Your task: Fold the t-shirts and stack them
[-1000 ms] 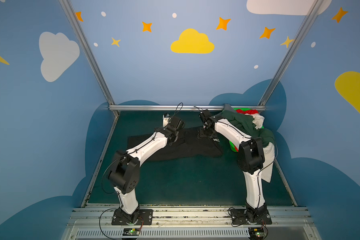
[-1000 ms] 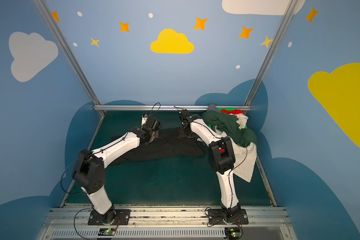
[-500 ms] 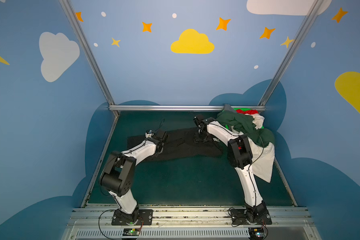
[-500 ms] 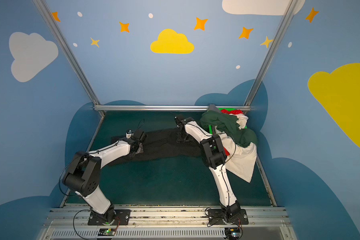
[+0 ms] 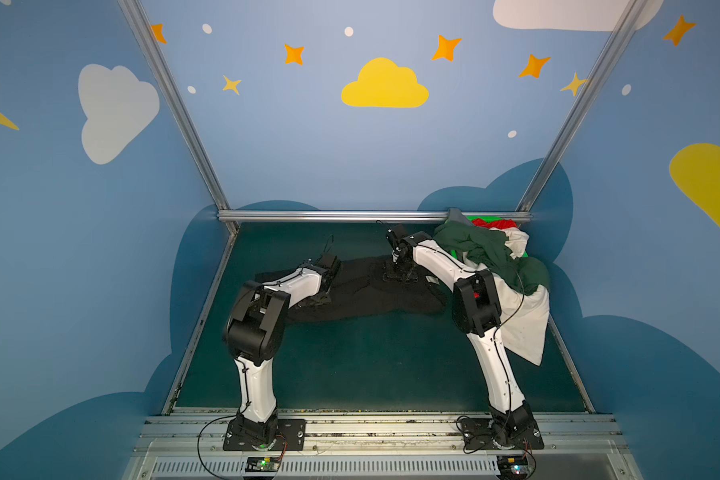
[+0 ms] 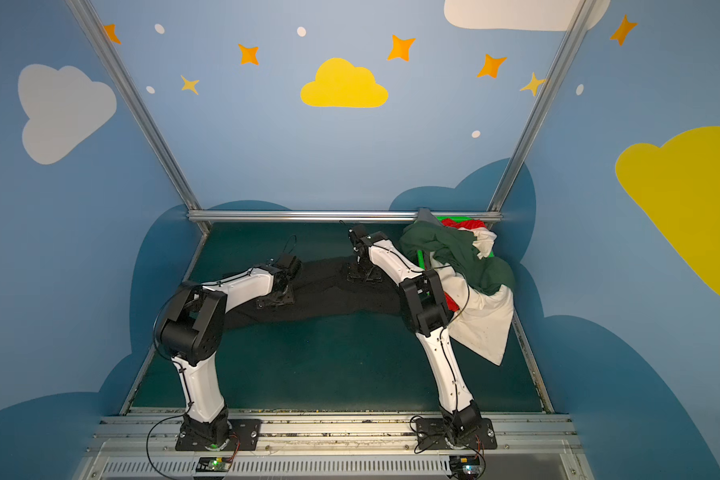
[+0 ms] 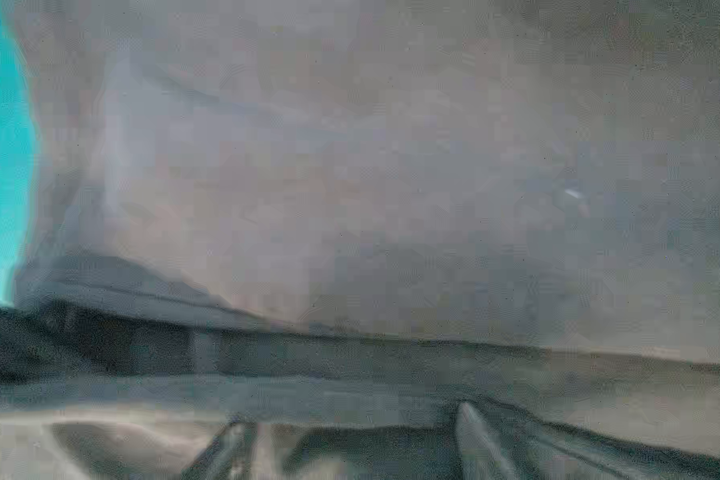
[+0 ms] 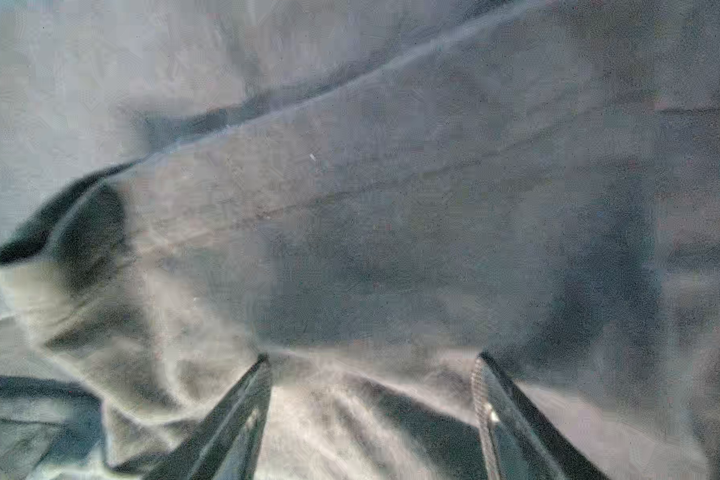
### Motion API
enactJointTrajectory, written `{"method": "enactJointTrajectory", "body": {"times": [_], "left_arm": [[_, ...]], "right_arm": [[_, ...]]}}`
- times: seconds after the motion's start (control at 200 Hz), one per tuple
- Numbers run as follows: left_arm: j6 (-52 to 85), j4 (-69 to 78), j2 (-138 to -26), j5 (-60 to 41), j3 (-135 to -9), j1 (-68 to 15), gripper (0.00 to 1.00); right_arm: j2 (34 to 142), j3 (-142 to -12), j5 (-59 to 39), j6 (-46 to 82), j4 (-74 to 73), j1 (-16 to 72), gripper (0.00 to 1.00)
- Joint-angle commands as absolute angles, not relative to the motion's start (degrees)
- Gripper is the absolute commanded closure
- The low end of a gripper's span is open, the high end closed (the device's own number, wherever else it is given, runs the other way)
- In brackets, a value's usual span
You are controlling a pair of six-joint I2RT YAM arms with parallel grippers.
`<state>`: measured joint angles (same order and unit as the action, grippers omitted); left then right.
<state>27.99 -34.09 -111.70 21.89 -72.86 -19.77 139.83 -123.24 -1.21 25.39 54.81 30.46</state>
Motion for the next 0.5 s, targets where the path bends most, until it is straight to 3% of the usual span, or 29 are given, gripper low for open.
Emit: {"method": "enactJointTrajectory", "body": {"times": [0.0, 0.175, 0.35, 0.496], "left_arm": [[28.59, -38.77, -115.12, 18.61, -71.97, -19.39, 0.38], [28.82, -40.16, -114.8, 17.89, -71.66, -19.58, 0.65], [29.18, -40.43, -113.32, 16.94, -69.68, -20.69, 0.78], [30.38, -38.92, -114.27, 10.92, -67.79, -21.92, 0.79]], "right_arm": [[141.22, -124.41, -3.62, 25.88, 54.67, 29.91, 0.26], [142.5, -125.34, -5.56, 25.75, 54.41, 29.81, 0.27], [144.61, -127.58, -8.5, 25.34, 54.12, 30.19, 0.33], [146.72, -131.06, -9.41, 25.03, 55.37, 31.02, 0.38]]}}
